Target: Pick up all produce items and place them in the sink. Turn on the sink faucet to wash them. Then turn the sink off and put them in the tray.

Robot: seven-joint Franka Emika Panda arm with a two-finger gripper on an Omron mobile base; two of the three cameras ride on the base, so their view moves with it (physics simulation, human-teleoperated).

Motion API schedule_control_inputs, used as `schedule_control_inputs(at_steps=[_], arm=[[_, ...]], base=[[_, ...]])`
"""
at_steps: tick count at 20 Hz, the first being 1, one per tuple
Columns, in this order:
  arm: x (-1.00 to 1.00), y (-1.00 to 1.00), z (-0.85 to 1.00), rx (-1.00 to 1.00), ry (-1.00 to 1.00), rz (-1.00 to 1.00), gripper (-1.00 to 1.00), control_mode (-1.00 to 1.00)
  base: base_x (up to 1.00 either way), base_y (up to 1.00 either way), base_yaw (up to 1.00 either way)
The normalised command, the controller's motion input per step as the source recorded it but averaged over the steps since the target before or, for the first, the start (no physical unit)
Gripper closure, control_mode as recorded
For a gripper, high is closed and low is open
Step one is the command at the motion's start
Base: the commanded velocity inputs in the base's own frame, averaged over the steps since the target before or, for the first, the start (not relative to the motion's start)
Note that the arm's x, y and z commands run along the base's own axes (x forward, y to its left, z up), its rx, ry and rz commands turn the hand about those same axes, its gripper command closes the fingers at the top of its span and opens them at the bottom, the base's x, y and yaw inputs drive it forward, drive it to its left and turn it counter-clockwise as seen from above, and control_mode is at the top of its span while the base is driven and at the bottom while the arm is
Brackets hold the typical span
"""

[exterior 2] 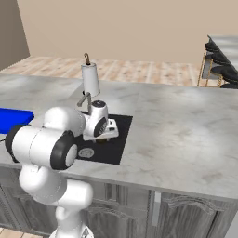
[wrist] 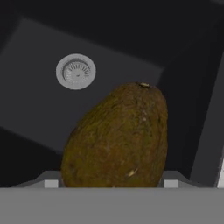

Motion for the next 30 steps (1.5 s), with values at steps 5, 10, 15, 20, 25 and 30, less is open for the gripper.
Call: schedule_control_inputs(at_steps=[5,10,15,20,25,30], arm=[[0.23,0.21,-0.3,-0.06,0.0,0.0,1.0,-1.0],[0.23,0.18,-0.23,-0.01,0.0,0.0,1.0,-1.0],[0.2,0.08,-0.19,0.0,0.0,0.0,1.0,-1.0],[0.16,0.0,-0.27,0.0,0.0,0.0,1.0,-1.0],[0.16,0.01,-0.32,0.0,0.0,0.0,1.0,-1.0],[0.13,0.01,-0.3,0.0,0.0,0.0,1.0,-1.0]], base=[[0.0,0.0,0.0],[0.0,0.0,0.0],[0.0,0.0,0.0],[0.0,0.0,0.0],[0.0,0.0,0.0],[0.0,0.0,0.0]])
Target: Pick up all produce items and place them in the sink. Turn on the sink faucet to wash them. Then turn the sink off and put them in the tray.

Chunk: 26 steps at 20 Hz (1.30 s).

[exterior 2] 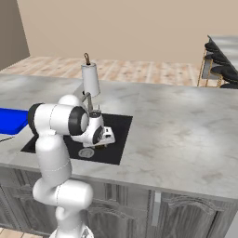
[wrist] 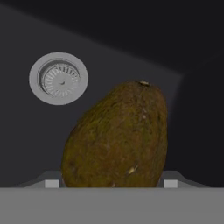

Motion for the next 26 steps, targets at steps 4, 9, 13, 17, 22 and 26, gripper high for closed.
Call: schedule_control_inputs(at_steps=[4,9,13,17,22,26], arm=[[0.13,0.0,-0.29,0.0,0.0,0.0,1.0,-1.0],[0.15,0.01,-0.27,0.0,0.0,0.0,1.0,-1.0],[0.15,0.01,-0.26,0.0,0.0,0.0,1.0,-1.0],[0.15,0.02,-0.27,0.0,0.0,0.0,1.0,-1.0],[0.12,0.03,-0.27,0.0,0.0,0.0,1.0,-1.0],[0.09,0.01,-0.25,0.0,0.0,0.0,1.0,-1.0]], base=[[0.0,0.0,0.0],[0.0,0.0,0.0],[0.0,0.0,0.0],[0.0,0.0,0.0],[0.0,0.0,0.0],[0.0,0.0,0.0]])
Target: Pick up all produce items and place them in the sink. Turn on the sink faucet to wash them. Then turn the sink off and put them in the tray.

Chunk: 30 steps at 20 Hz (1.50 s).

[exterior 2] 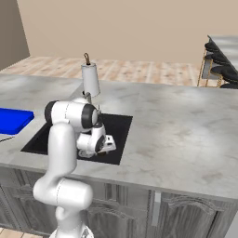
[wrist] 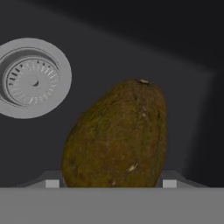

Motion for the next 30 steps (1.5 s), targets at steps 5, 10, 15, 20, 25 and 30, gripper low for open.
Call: schedule_control_inputs(at_steps=[5,10,15,20,25,30], arm=[[0.09,0.02,-0.24,0.0,0.0,0.0,1.0,-1.0],[0.06,0.01,-0.27,0.0,0.0,0.0,1.0,-1.0],[0.02,0.03,-0.21,0.0,0.0,0.0,1.0,-1.0],[0.01,0.03,-0.19,0.0,0.0,0.0,1.0,-1.0],[0.03,0.07,-0.18,-0.02,0.03,0.0,-1.0,-1.0],[0.01,0.0,-0.05,0.0,0.01,0.0,-1.0,-1.0]], base=[[0.0,0.0,0.0],[0.0,0.0,0.0],[0.0,0.0,0.0],[0.0,0.0,0.0],[0.0,0.0,0.0],[0.0,0.0,0.0]])
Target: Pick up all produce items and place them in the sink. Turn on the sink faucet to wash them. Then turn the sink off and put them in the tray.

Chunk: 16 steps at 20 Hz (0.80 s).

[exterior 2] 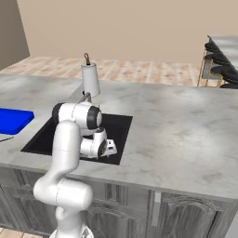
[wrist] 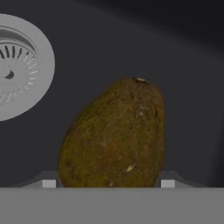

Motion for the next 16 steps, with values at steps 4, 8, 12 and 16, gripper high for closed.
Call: schedule_control_inputs(at_steps=[4,8,12,16], arm=[[-0.14,0.0,0.1,0.0,-0.03,0.0,-1.0,-1.0],[-0.24,0.0,0.39,0.0,-0.05,0.01,-1.0,-1.0],[-0.14,0.0,0.58,0.01,-0.04,0.01,-1.0,-1.0],[-0.11,-0.06,0.74,0.04,-0.07,0.01,-1.0,-1.0]], base=[[0.0,0.0,0.0],[0.0,0.0,0.0],[0.0,0.0,0.0],[0.0,0.0,0.0]])
